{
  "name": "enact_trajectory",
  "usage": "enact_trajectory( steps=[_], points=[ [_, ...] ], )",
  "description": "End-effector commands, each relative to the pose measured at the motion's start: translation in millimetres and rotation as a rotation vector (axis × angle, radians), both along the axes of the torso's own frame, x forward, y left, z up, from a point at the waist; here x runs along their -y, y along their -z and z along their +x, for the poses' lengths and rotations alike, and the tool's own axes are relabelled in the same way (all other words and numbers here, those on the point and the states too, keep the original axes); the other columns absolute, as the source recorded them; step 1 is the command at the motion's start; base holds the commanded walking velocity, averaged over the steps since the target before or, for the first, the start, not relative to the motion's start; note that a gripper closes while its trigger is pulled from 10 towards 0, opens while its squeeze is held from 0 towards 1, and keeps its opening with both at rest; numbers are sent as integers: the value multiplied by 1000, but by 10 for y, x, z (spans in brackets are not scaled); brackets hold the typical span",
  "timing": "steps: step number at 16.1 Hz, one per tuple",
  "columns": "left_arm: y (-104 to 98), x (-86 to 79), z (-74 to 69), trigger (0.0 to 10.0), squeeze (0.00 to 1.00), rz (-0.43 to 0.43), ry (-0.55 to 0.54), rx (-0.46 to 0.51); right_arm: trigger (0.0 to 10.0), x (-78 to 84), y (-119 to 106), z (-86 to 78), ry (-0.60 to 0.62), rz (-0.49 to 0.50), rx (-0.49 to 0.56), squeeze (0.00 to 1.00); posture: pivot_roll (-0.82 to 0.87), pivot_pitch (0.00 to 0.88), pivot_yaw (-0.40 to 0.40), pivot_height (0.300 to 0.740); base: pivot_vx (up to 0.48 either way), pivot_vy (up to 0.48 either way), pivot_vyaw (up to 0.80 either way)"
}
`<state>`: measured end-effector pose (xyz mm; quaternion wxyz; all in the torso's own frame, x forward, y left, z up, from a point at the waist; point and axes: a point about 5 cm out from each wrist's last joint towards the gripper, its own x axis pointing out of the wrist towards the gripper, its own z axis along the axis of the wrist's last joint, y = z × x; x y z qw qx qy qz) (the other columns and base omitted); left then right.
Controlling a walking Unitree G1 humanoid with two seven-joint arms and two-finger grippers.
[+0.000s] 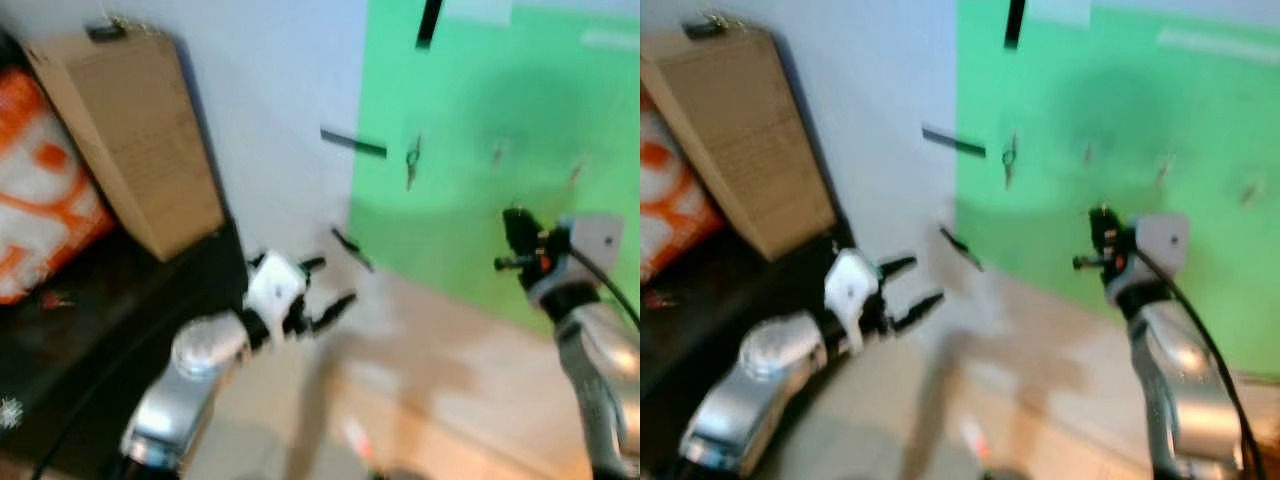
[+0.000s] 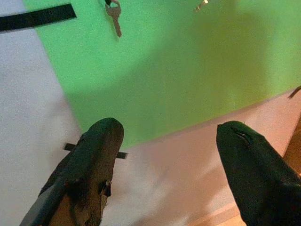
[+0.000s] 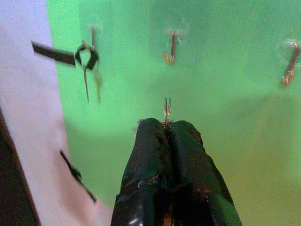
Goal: Hang keys on a hook
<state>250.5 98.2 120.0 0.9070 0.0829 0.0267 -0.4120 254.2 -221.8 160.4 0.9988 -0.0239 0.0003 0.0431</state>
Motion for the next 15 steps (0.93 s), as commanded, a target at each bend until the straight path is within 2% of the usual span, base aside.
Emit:
enact_trajectory(
  steps=[1, 3, 6, 8, 13, 15],
  points=[
    [1, -43, 27, 10000, 0, 7, -42, -4, 10000, -37, -57, 8, -24, 1, 17, 0, -96, 0, 26, 740, 0, 0, 0],
    [-6, -80, 57, 10000, 0, -35, -131, -3, 10000, -98, -64, -5, -60, -4, 11, 0, -99, 0, 25, 740, 0, 0, 0],
    [-18, -78, 82, 10000, 0, -49, -180, 9, 10000, -203, -80, 8, -114, 4, 8, 0, -96, 0, 21, 740, 0, -271, 0],
    [-18, -89, 111, 10000, 0, -44, -226, 15, 10000, -245, -94, 24, -137, 7, 8, 0, -96, 0, 19, 740, 0, 0, 0],
    [-61, -105, 120, 10000, 0, -49, -238, 38, 10000, -343, -139, 96, -166, 31, 20, 0, -92, 0, 20, 740, 0, 0, 0],
    [-87, -61, 89, 10000, 0, -50, -156, 41, 10000, -387, -171, 197, -169, 55, 22, 0, -87, 0, 22, 740, 0, 0, 0]
  ],
)
